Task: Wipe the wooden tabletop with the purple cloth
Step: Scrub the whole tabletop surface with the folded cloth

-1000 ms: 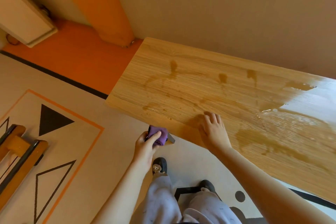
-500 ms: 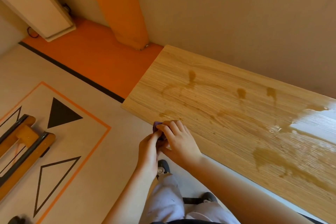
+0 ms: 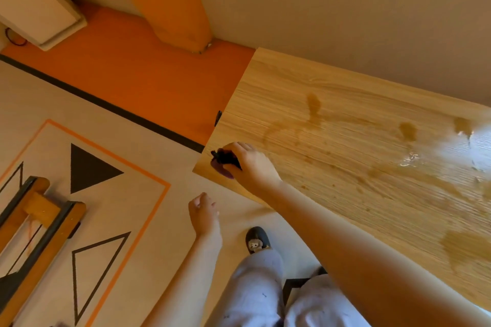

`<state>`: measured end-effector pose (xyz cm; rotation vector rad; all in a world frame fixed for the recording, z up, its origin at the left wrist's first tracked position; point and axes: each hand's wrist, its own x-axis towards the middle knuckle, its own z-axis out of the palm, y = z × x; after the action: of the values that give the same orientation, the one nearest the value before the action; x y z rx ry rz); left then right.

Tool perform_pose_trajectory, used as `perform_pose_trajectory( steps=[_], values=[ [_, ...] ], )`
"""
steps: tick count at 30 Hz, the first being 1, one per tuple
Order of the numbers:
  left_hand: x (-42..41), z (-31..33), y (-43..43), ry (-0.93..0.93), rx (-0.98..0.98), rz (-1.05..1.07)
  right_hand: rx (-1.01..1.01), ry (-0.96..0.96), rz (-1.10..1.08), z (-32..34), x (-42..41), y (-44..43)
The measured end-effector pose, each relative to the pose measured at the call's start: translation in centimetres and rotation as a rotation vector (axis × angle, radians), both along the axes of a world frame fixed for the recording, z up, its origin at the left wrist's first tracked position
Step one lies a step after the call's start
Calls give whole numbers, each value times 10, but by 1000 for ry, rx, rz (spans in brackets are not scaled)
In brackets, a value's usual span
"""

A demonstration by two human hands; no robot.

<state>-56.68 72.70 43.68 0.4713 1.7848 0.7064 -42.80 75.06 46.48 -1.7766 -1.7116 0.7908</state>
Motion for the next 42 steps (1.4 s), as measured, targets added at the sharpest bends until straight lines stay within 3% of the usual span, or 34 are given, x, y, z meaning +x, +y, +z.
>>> perform_pose_trajectory(
  steps=[7, 14, 19, 25, 30, 32, 38, 42],
  values=[
    [44, -41, 13, -122, 66, 63, -113, -21, 119, -31, -17, 60],
    [56, -60, 7, -83, 132, 129, 115, -31, 319, -47, -33, 61],
    [64, -71, 6, -96, 161, 196, 73, -15, 443, -45, -36, 95],
    [65, -75, 8, -114, 197, 247, 18, -38, 741, -48, -16, 88],
    [65, -78, 6, -96, 217, 221, 62, -77, 613, -48, -21, 114],
    [64, -77, 6, -71, 243, 213, 108, -70, 587, -49, -31, 109],
    [64, -69, 6, 53, 341, 206, 101, -67, 788, -49, -22, 91],
    [56, -65, 9, 311, 413, 190, 55, -37, 621, -39, 22, 114]
  ],
)
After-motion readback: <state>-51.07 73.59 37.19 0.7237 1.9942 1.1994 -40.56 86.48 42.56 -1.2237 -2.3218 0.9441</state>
